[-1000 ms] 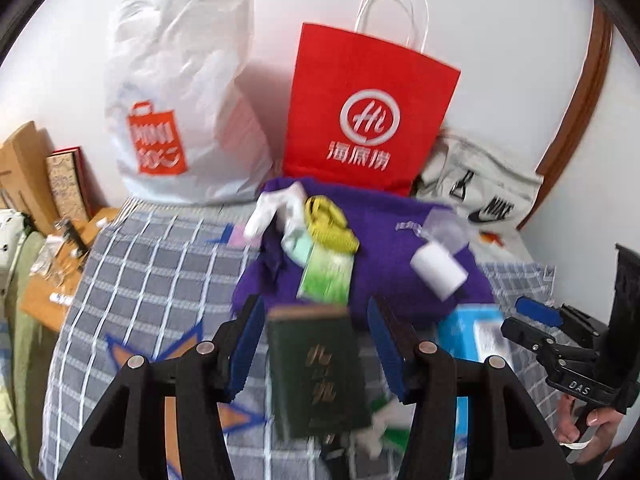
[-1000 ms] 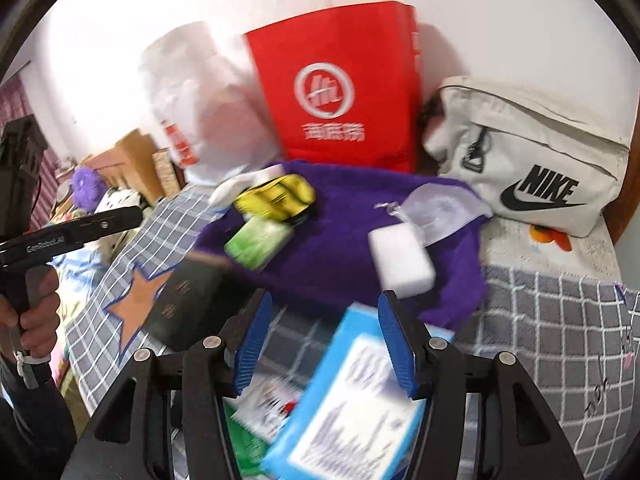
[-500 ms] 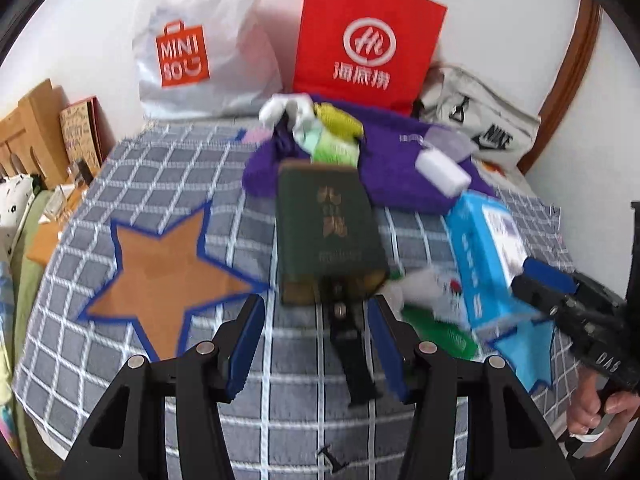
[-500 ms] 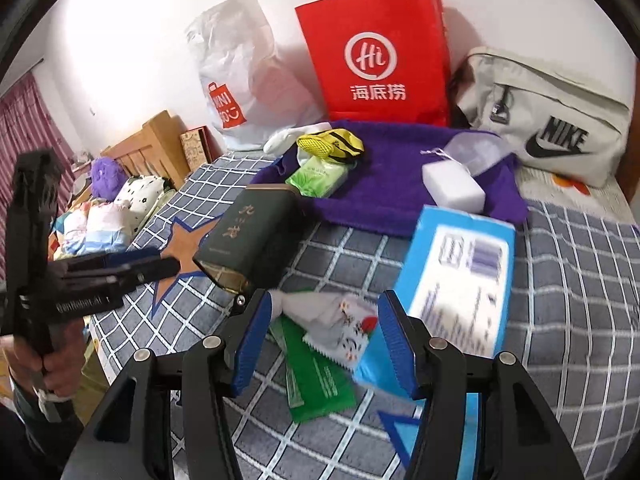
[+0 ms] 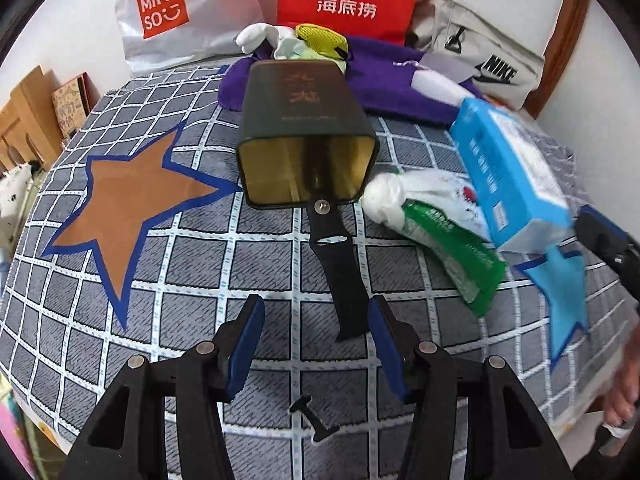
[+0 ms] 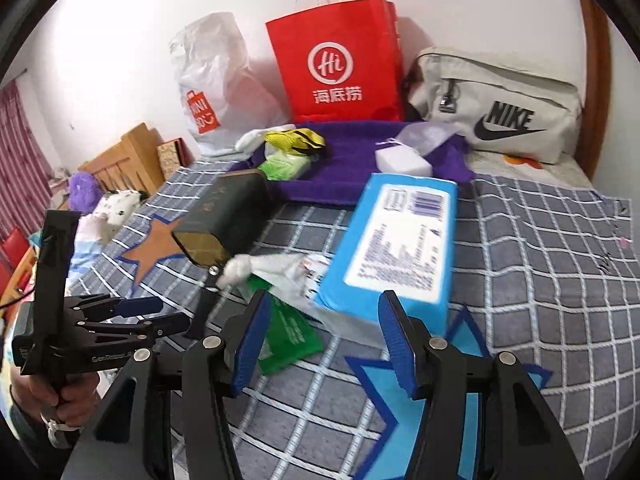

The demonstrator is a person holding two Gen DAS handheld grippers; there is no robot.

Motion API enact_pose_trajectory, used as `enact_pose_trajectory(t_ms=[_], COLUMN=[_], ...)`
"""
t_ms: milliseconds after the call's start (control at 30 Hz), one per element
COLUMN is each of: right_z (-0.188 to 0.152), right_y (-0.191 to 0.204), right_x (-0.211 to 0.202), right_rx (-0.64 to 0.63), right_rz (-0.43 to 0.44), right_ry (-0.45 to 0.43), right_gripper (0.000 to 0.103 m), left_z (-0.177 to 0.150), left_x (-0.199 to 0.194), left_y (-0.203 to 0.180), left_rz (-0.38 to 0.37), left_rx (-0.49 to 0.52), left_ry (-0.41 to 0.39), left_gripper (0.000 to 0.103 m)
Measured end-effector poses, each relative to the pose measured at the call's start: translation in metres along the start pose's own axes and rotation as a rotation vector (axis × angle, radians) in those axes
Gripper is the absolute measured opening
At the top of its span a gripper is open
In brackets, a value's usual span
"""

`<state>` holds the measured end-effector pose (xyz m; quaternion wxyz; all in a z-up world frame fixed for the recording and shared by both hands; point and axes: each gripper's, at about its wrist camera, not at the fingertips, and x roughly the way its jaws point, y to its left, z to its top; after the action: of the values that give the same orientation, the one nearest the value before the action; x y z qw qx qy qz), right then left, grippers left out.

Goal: Organize soft objects
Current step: 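Move both tools back toward the dark green tin and crumpled white tissue, then grasp the crumpled white tissue with the right tool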

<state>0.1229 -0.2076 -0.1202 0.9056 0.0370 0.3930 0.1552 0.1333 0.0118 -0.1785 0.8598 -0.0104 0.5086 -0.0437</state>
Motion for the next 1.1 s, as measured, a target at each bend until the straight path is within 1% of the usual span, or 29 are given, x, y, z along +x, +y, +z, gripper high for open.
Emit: enact_pose_trajectory(t_ms=[67,133,200,267,367,500,600,633,667,700,767,800,867,900,1033,1100], right_z=[-0.004,-0.007,-0.008,-0.009,-0.01,-0.011,-0.01,-0.01,-0.01,-0.011,-0.01,-0.009,-0.008,-0.007,-0.003,0.001], right_y=[-0.001,0.0,0.003,0.006,0.006,0.007,0.009,0.01,0.011,0.012,0.013,0.013,0.016,0.019,0.037,0.045], right_x=[-0.001,0.0,0.001,0.001,0.0,0.005,0.008,0.01,0.012,0.013,0.016,0.017,0.019,0.021,0.031,0.037], right_rx=[0.005,-0.001,-0.018,-0.036,-0.037,-0.039,-0.046,-0.047,-0.049,-0.052,-0.053,-0.051,-0.052,-0.057,-0.108,-0.132], right_rz=[0.004,0.002,0.004,0.006,0.025,0.045,0.056,0.06,0.061,0.059,0.051,0.051,0.059,0.064,0.086,0.095], right_ry=[-0.002,0.005,0.006,0.001,-0.01,-0.001,0.005,0.008,0.014,0.019,0.026,0.028,0.03,0.032,0.054,0.061], right_gripper=[0.055,0.055,0.055,0.055,0.055,0.055,0.055,0.055,0.055,0.055,0.055,0.055,0.055,0.055,0.055,0.055], left_z=[0.0,0.003,0.006,0.006,0.003,0.004,0.005,0.005,0.005,0.005,0.005,0.005,0.007,0.007,0.004,0.003], left_x=[0.005,0.01,0.015,0.016,0.014,0.012,0.016,0.017,0.017,0.017,0.016,0.015,0.013,0.012,0.002,0.0], left_y=[-0.005,-0.01,-0.013,-0.011,0.001,0.01,0.001,-0.002,-0.006,-0.009,-0.012,-0.01,0.001,0.005,0.021,0.033], left_rz=[0.003,0.01,0.039,0.044,0.082,0.059,0.04,0.039,0.034,0.033,0.07,0.07,0.016,0.005,0.05,0.068], left_rx=[0.012,0.018,0.018,0.022,0.021,0.025,0.073,0.086,0.102,0.119,0.149,0.151,0.112,0.104,0.089,0.06], left_ry=[0.002,-0.012,-0.02,-0.028,-0.026,-0.008,-0.031,-0.04,-0.049,-0.054,-0.06,-0.061,-0.051,-0.048,-0.063,-0.064], left_gripper=[0.052,0.052,0.052,0.051,0.054,0.053,0.052,0.047,0.036,0.032,0.02,0.02,0.02,0.02,0.02,0.02])
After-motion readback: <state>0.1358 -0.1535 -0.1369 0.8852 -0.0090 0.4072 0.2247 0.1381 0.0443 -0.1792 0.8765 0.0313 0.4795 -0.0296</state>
